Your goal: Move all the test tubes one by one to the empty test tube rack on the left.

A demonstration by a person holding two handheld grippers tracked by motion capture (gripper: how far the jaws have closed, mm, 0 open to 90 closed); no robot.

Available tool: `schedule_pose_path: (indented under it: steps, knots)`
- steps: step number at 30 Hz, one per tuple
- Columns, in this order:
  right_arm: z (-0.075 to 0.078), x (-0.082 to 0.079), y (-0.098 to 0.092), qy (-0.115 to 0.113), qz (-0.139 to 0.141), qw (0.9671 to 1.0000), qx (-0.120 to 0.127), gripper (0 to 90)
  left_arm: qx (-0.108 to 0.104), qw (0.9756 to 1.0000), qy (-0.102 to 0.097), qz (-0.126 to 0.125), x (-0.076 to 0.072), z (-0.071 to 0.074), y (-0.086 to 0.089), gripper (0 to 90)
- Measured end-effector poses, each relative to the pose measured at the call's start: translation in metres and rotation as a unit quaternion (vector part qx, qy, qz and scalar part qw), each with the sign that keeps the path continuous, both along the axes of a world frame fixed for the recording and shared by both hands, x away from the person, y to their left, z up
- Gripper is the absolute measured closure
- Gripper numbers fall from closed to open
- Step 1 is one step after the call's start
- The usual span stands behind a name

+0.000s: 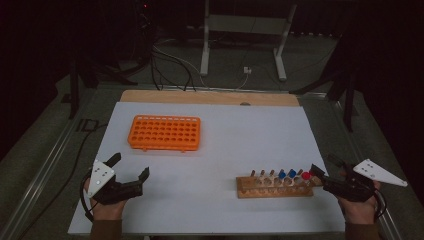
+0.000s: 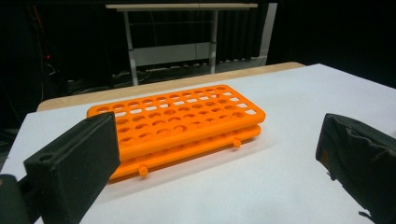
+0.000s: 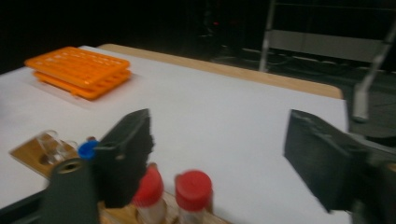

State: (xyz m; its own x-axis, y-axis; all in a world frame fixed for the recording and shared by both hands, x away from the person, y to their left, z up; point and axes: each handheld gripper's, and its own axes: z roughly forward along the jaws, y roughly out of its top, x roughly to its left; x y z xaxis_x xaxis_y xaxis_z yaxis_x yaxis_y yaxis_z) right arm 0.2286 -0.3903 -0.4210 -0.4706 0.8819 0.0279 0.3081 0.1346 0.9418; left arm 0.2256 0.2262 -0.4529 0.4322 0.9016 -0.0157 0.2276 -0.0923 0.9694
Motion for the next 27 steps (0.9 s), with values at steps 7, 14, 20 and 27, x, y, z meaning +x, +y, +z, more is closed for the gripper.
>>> schedule_pose_path:
  steps: [7,14,20,27]
  knots:
    - [-0.012,-0.003,0.002,0.012,0.004,0.9998,-0.014,50.2,-0.002,1.0,-0.001,-0.001,0.0,0.0,0.001,0.4]
    - [-0.028,-0.004,0.005,0.037,0.022,0.999,-0.007,60.0,0.003,1.0,0.002,-0.002,0.001,-0.002,0.0,0.4]
    - [-0.04,-0.002,0.008,0.055,0.032,0.9979,-0.007,68.9,0.002,1.0,0.002,-0.005,0.001,-0.001,-0.001,0.4]
    - [-0.036,-0.003,0.01,0.049,0.034,0.9982,-0.011,73.5,-0.002,1.0,0.001,-0.004,0.0,-0.001,0.0,0.4]
